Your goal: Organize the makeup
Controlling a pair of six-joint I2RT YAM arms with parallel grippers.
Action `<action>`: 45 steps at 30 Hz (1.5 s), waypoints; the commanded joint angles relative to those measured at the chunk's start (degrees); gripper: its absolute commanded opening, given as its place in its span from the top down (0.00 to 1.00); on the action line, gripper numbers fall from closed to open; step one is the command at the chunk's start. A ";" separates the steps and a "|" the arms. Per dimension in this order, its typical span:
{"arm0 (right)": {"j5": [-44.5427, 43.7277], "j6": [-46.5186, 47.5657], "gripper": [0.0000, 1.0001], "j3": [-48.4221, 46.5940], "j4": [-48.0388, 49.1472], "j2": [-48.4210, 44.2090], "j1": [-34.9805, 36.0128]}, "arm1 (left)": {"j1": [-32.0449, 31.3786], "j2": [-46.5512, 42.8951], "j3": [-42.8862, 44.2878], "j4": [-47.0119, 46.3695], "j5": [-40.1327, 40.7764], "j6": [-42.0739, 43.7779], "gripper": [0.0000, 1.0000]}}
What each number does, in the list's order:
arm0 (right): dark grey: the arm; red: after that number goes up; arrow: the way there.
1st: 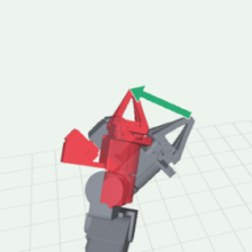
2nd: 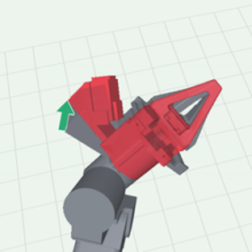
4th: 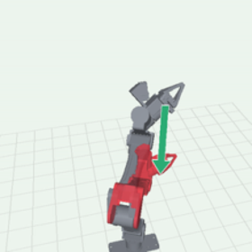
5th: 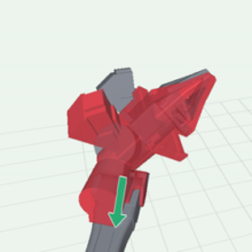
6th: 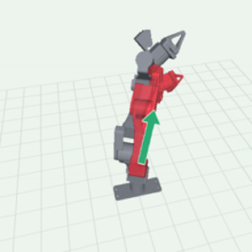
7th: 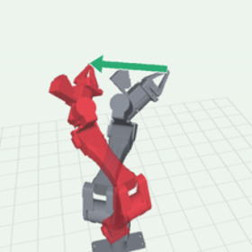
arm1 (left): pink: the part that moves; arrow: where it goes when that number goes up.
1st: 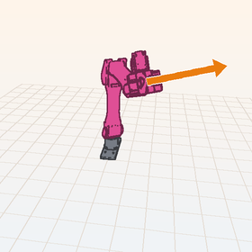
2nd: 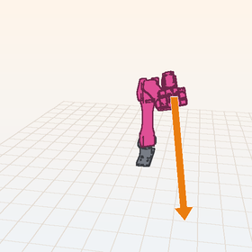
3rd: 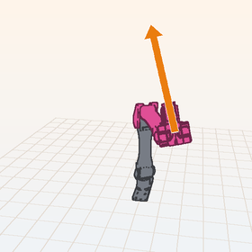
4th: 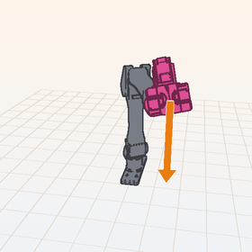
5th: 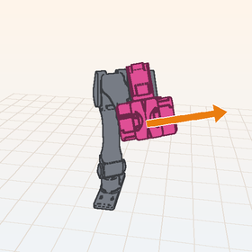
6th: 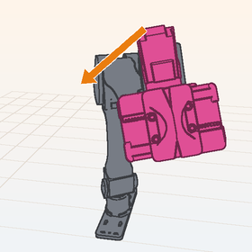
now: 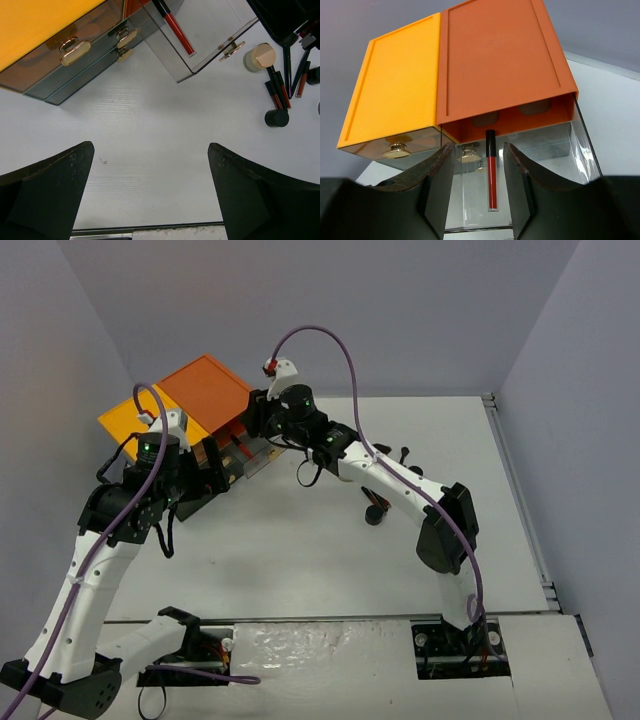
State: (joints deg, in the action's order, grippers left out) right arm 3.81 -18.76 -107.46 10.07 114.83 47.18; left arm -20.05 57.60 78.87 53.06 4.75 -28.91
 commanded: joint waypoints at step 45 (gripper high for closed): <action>-13.41 -8.40 0.56 47.44 -10.77 -11.29 -32.89 | 1.33 -0.74 3.73 0.12 1.49 2.98 0.03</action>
State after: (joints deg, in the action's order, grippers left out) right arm -9.13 -27.80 -57.44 -2.81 101.85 15.59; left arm -19.20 57.70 79.50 54.00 5.26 -26.59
